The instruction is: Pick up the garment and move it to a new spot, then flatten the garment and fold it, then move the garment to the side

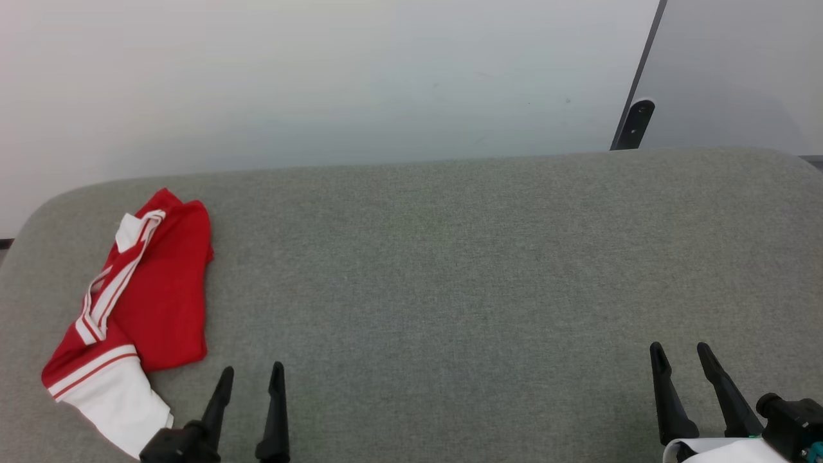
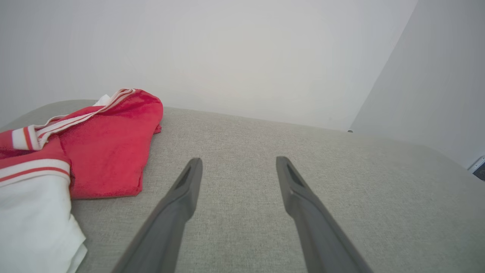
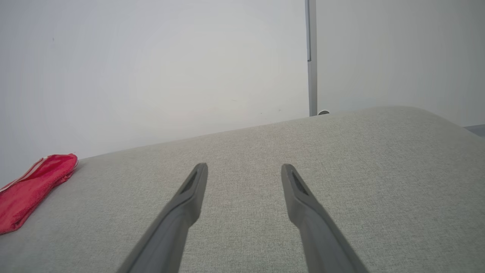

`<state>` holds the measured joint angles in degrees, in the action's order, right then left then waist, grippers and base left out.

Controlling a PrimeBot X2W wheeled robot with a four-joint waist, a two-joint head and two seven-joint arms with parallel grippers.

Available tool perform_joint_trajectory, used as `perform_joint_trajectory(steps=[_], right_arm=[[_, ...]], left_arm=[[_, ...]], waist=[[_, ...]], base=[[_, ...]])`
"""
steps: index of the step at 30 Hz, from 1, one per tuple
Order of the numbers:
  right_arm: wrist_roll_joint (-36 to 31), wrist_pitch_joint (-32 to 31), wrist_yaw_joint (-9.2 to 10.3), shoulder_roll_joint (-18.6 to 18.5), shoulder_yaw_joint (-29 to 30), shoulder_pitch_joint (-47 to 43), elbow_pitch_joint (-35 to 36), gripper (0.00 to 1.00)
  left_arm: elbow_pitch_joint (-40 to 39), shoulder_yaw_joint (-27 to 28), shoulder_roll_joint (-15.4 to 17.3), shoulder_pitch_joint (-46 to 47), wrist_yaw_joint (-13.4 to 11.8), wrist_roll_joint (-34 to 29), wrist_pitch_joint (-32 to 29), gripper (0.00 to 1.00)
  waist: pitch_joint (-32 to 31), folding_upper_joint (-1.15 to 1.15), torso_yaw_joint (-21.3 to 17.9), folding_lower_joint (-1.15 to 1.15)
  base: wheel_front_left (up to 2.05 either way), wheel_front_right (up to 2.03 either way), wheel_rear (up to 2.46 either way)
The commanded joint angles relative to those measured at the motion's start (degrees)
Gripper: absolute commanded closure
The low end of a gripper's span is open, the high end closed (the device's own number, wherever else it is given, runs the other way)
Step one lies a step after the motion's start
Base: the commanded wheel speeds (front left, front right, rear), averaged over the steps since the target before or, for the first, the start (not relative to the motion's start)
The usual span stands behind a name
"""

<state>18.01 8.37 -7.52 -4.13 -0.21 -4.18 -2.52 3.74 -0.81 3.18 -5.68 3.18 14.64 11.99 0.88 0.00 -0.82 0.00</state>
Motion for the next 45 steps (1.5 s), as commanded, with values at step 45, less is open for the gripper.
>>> perform_joint_trajectory(steps=[45], right_arm=[[-7.2, 3.8, 0.06, 0.8, 0.1, -1.8, 1.1, 0.00]], left_arm=[[2.4, 0.2, -0.3, 0.6, -0.7, -5.0, 3.2, 0.00]], waist=[[1.7, 0.00, 9.9, 0.00]], base=[[0.00, 0.00, 0.00]])
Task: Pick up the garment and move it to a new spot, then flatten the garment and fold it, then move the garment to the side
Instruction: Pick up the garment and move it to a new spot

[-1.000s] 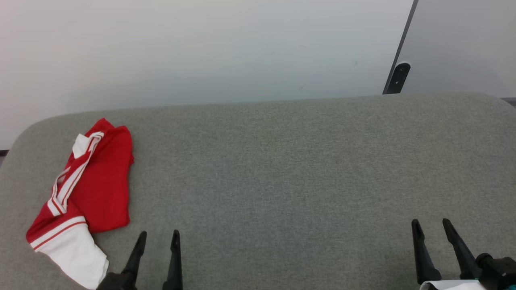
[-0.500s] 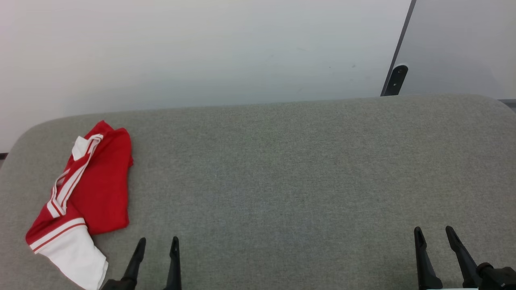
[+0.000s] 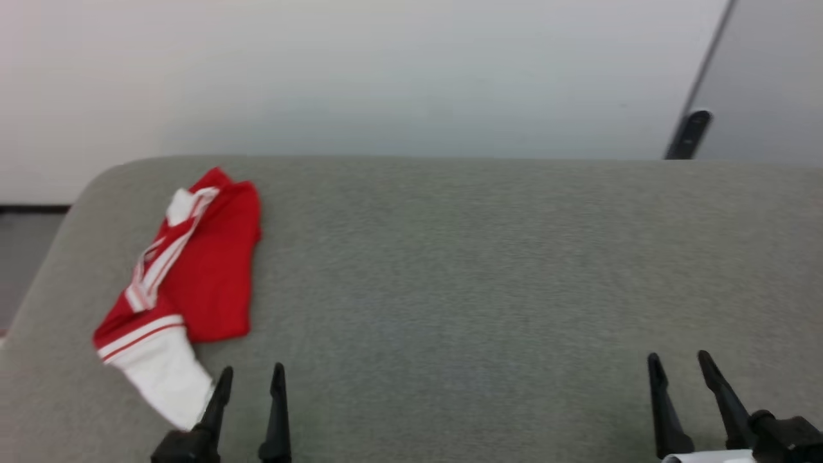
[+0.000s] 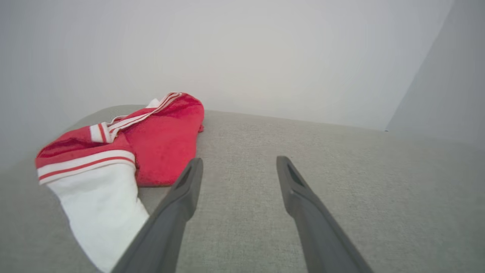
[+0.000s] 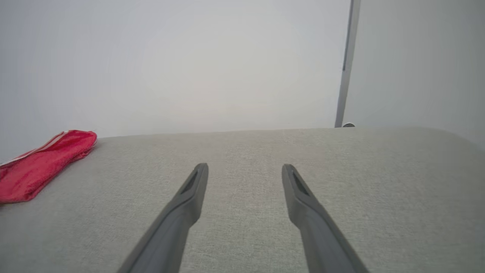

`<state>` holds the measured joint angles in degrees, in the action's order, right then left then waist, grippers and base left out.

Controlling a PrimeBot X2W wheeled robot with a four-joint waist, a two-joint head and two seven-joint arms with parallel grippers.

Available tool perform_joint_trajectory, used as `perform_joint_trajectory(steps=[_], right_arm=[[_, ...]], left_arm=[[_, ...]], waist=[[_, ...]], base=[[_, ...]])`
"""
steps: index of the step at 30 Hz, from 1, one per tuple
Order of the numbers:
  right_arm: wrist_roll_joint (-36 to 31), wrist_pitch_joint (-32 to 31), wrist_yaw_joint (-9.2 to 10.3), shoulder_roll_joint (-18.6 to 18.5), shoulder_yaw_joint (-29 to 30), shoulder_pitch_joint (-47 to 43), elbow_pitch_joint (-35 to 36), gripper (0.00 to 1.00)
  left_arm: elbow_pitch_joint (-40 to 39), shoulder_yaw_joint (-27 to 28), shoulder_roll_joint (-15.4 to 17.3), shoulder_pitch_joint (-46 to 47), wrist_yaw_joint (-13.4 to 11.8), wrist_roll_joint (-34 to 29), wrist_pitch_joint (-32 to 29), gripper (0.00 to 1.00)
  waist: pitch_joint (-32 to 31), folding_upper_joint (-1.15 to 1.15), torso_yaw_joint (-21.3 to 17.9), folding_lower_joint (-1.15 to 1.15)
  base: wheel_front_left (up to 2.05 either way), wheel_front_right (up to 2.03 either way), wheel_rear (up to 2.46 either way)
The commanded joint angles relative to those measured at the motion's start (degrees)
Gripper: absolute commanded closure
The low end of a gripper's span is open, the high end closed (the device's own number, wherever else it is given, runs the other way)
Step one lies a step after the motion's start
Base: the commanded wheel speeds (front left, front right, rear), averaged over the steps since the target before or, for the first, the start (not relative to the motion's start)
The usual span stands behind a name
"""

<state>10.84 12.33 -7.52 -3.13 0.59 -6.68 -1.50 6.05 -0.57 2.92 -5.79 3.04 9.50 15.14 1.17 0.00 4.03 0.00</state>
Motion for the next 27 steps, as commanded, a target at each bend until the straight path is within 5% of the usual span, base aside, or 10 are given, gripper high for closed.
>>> perform_joint_trajectory(steps=[1, 16, 27], right_arm=[[-0.1, -0.2, 0.06, -0.4, -1.1, 0.9, 0.1, 0.00], [0.3, -2.7, 0.06, -3.6, -6.8, 4.6, -0.2, 0.00], [1.9, -3.6, 0.06, -5.0, -14.3, 11.0, -2.7, 0.00]], left_arm=[[0.3, -0.3, 0.0, 1.0, -0.6, 0.4, 0.0, 0.00], [2.1, -2.0, 0.0, 0.4, -4.3, 4.1, 0.0, 0.00], [-1.0, -0.4, 0.0, -2.9, -8.1, 7.1, 0.0, 0.00]], waist=[[1.6, 0.00, 6.6, 0.00], [2.2, 0.00, 24.5, 0.00], [2.9, 0.00, 26.5, 0.00]], base=[[0.00, 0.00, 0.00], [0.00, 0.00, 0.00], [0.00, 0.00, 0.00]])
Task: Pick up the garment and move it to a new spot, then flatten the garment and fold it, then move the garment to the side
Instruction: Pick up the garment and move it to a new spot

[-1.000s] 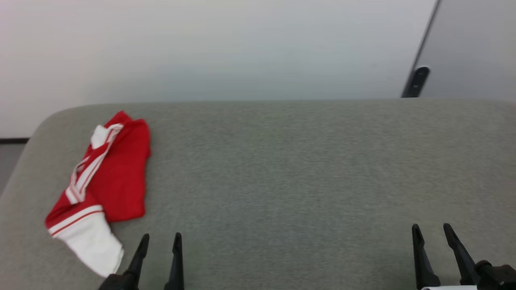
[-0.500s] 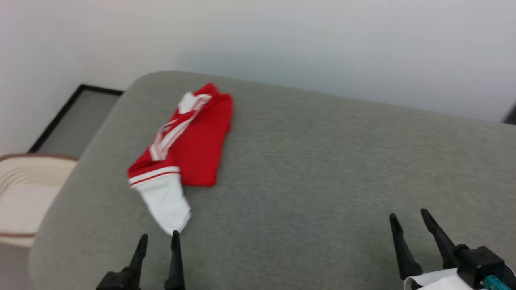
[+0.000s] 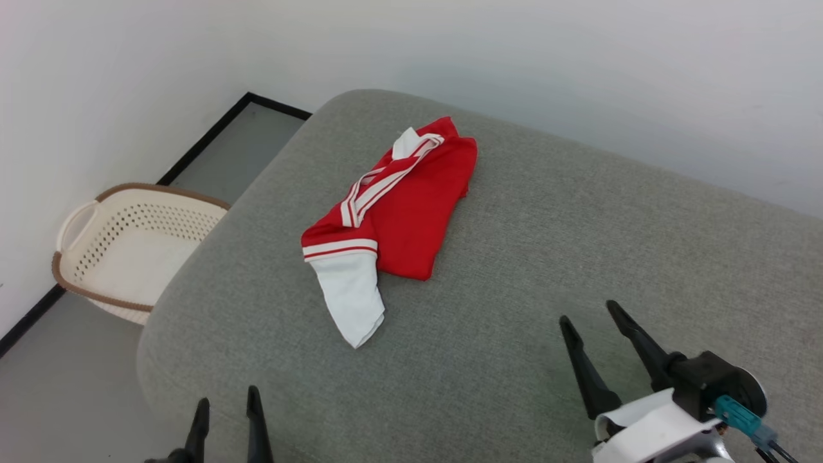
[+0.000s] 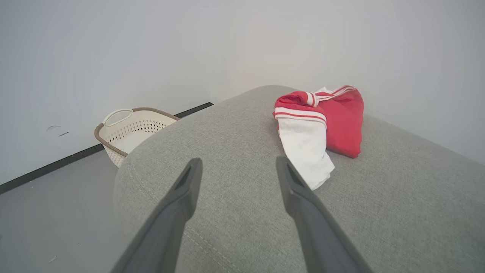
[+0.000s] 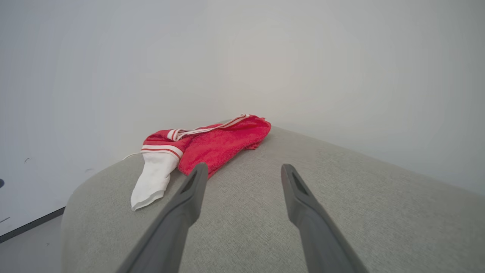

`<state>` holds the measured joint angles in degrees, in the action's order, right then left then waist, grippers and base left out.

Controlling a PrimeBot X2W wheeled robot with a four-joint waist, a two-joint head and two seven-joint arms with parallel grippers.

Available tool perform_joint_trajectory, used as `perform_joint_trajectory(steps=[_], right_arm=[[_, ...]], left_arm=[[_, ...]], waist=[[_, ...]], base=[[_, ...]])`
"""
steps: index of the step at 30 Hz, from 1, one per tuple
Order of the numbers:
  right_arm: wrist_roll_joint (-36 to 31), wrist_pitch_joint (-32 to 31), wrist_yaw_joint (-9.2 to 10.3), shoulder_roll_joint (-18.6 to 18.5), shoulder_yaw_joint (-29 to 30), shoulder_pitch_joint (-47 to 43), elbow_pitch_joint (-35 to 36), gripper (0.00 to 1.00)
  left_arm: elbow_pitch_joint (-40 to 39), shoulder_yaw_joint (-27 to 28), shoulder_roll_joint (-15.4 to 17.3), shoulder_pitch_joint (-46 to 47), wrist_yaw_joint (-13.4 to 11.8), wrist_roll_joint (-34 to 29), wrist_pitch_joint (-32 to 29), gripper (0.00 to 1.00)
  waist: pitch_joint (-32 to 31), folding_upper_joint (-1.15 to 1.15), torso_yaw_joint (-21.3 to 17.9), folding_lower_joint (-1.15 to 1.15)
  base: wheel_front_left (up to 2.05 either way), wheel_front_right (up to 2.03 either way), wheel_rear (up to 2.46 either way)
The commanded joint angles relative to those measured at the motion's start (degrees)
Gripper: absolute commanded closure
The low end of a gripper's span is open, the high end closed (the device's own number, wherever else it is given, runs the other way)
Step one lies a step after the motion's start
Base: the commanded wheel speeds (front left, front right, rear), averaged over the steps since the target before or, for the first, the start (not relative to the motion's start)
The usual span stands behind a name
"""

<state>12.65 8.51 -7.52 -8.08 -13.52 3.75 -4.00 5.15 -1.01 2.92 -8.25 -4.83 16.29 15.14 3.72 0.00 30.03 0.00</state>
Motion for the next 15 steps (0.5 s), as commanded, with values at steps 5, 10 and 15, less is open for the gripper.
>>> perform_joint_trajectory(steps=[5, 10, 15], right_arm=[[1.0, 1.0, 0.06, -0.1, -2.1, 2.6, -2.2, 0.00], [1.3, 1.9, 0.06, -0.1, -2.7, 2.7, -3.3, 0.00], [0.0, 2.3, 0.06, 1.4, -3.6, 2.3, -2.8, 0.00]], left_arm=[[-1.4, -0.5, 0.0, -1.9, -1.0, 0.8, 0.0, 0.00], [-1.5, -1.5, 0.0, -0.2, 0.4, -0.8, 0.0, 0.00], [-0.5, -1.7, 2.1, 6.0, 3.8, -2.0, 0.0, 0.00]], waist=[[0.1, 0.00, 0.5, 0.00], [-0.2, 0.00, 0.1, 0.00], [0.4, 0.00, -3.3, 0.00]], base=[[0.00, 0.00, 0.00], [0.00, 0.00, 0.00], [0.00, 0.00, 0.00]])
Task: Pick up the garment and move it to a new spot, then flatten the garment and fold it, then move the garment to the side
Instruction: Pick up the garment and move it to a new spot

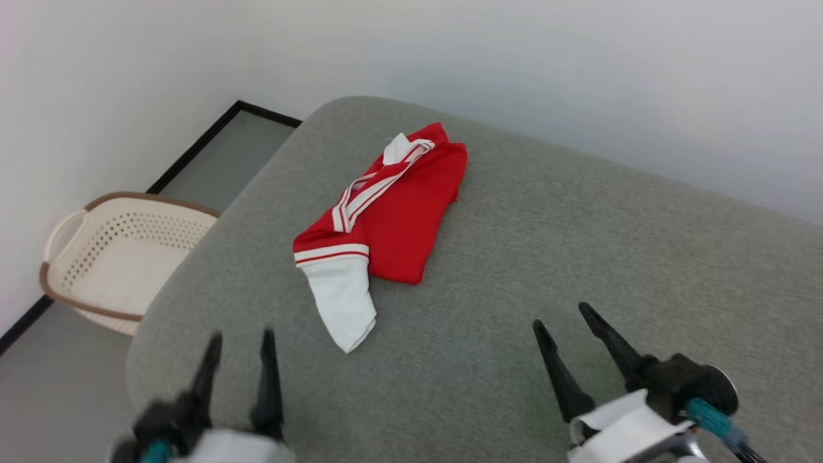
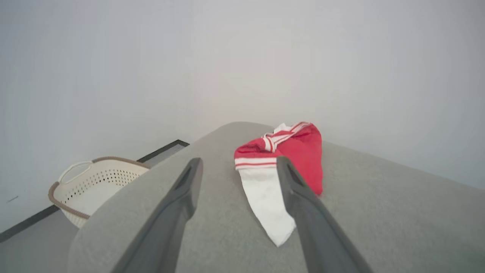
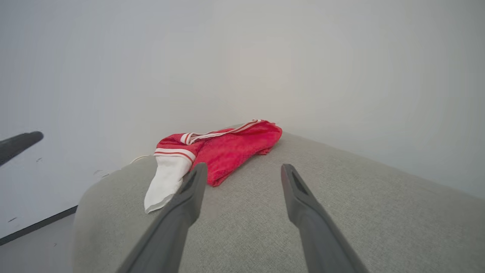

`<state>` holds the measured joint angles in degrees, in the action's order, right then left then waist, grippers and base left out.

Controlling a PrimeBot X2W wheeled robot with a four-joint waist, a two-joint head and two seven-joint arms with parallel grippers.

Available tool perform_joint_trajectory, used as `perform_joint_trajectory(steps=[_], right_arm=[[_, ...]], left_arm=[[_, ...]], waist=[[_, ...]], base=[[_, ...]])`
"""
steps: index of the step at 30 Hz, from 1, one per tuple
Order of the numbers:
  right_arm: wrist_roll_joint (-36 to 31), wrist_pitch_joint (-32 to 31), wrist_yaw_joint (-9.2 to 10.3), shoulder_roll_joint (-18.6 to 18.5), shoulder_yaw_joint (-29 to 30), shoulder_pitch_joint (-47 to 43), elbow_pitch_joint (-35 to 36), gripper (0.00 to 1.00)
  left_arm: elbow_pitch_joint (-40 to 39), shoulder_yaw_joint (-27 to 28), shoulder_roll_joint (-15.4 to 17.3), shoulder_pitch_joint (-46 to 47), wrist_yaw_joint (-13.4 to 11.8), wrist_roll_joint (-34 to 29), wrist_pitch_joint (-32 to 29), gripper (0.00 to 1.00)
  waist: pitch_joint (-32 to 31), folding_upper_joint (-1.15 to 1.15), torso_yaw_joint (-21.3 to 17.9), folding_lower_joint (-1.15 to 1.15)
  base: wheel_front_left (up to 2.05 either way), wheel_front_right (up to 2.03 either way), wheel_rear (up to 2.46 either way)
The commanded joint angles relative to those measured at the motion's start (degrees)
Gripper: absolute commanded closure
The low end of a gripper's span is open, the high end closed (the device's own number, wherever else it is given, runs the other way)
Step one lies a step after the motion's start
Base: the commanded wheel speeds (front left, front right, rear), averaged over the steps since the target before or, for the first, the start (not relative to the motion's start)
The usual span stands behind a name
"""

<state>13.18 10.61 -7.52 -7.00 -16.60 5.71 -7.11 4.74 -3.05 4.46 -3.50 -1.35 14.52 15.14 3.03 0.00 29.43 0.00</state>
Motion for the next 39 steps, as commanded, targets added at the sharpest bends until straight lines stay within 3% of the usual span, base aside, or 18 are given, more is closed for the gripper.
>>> perform_joint_trajectory(steps=[1, 9, 15, 18, 25, 31, 34, 39], right_arm=[[-1.1, 0.2, 0.07, 0.3, -0.9, 1.1, 0.4, 0.00], [-2.3, 0.3, 0.07, 1.0, -2.9, 6.2, 1.1, 0.00], [-2.7, 1.6, 0.07, 1.9, -4.0, 10.4, 0.4, 0.00], [-2.7, 2.3, 0.07, 2.5, -4.8, 12.2, -0.3, 0.00], [-2.6, 3.7, 0.07, 3.3, -4.9, 14.5, -2.0, 0.00], [-2.6, 4.2, 0.07, 3.5, -4.7, 15.4, -2.3, 0.00], [-2.9, 4.3, 0.07, 3.6, -5.0, 15.9, -2.0, 0.00], [-3.4, 4.4, 0.07, 3.6, -5.4, 17.2, -1.2, 0.00]], left_arm=[[0.2, 0.4, 1.3, 3.5, 1.2, -0.4, 0.0, 0.00], [6.2, 0.0, 9.4, 28.7, 6.8, -0.3, -2.2, 0.00], [20.8, -1.5, 16.1, 47.4, 8.7, 4.3, -5.2, 0.00], [29.0, -6.3, 19.8, 53.5, 8.8, 5.6, -7.8, 0.00], [40.8, -21.7, 27.3, 60.8, 8.7, 19.9, -25.7, 0.00], [45.8, -28.5, 31.4, 62.4, 8.7, 29.1, -39.4, 0.00], [47.0, -30.7, 33.5, 63.2, 8.7, 30.7, -41.8, 0.00], [50.2, -32.5, 34.4, 63.0, 8.7, 33.3, -42.6, 0.00]], waist=[[1.8, 0.00, -4.0, 0.00], [10.3, 0.00, -13.9, 0.00], [16.5, 0.00, -19.6, 0.00], [18.6, 0.00, -22.2, 0.00], [21.2, 0.00, -26.4, 0.00], [22.4, 0.00, -27.6, 0.00], [23.5, 0.00, -28.2, 0.00], [25.8, 0.00, -29.1, 0.00]], base=[[0.00, 0.00, 0.00], [0.00, 0.00, 0.00], [0.00, 0.00, 0.00], [0.00, 0.00, 0.00], [0.00, 0.00, 0.00], [0.00, 0.00, 0.00], [0.00, 0.00, 0.00], [0.00, 0.00, 0.00]])
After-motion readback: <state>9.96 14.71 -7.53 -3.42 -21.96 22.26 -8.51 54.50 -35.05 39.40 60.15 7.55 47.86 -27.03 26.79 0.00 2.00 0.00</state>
